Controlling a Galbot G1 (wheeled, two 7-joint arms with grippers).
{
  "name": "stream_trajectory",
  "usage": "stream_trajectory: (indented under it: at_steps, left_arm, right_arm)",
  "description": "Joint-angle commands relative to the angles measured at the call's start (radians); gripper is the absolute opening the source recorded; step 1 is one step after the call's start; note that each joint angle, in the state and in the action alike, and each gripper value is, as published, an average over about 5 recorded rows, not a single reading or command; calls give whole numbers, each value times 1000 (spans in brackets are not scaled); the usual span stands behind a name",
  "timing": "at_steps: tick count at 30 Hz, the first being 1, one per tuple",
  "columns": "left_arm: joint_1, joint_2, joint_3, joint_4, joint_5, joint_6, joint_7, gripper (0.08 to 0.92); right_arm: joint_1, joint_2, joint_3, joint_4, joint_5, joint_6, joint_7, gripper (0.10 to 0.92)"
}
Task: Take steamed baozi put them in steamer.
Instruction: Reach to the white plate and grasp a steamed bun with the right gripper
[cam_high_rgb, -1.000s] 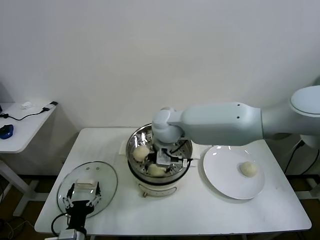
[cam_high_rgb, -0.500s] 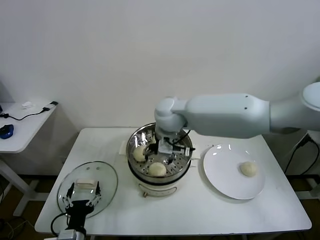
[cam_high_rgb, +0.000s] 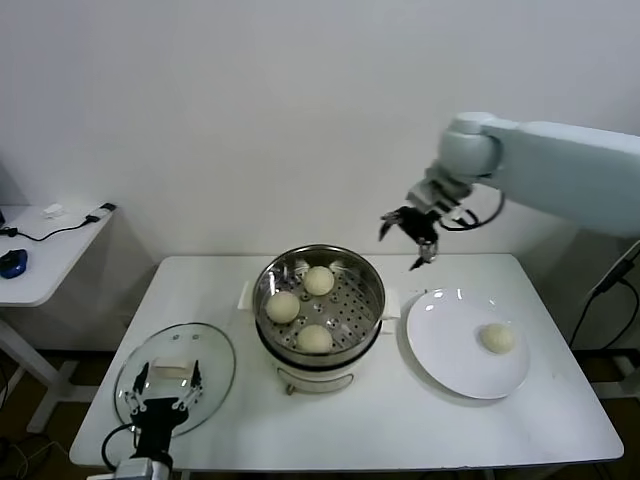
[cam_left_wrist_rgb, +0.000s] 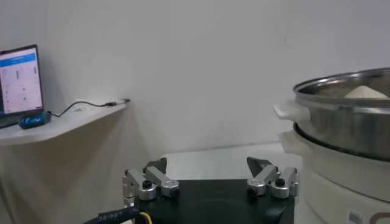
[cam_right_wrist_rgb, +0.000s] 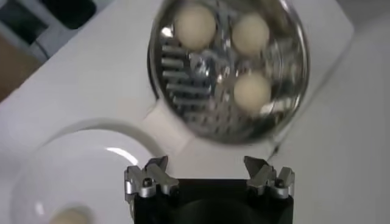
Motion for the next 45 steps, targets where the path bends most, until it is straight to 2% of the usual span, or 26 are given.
stream_trajectory:
  at_steps: [1,9,16,33,45]
  left_arm:
    - [0,-1,1,0,2,1,0,823]
    - [8,-2,-12,6,6,-1,0,823]
    - [7,-11,-10,13,8,-2,1,823]
    - [-6,-13,-15,32,9,2,1,823]
    - [-4,-11,-11,29,8,1,1,823]
  right_arm:
    - [-118,-261,-39,-77,40,-162,18,823]
    - [-449,-320,180,-146,-111,-179,36,823]
    - [-644,-271,374,-263,-190,-174,37,823]
    - [-760,-135,504,-409,-246,-148,52,823]
    - [-738,-119,500,-426,-276,-129,42,819]
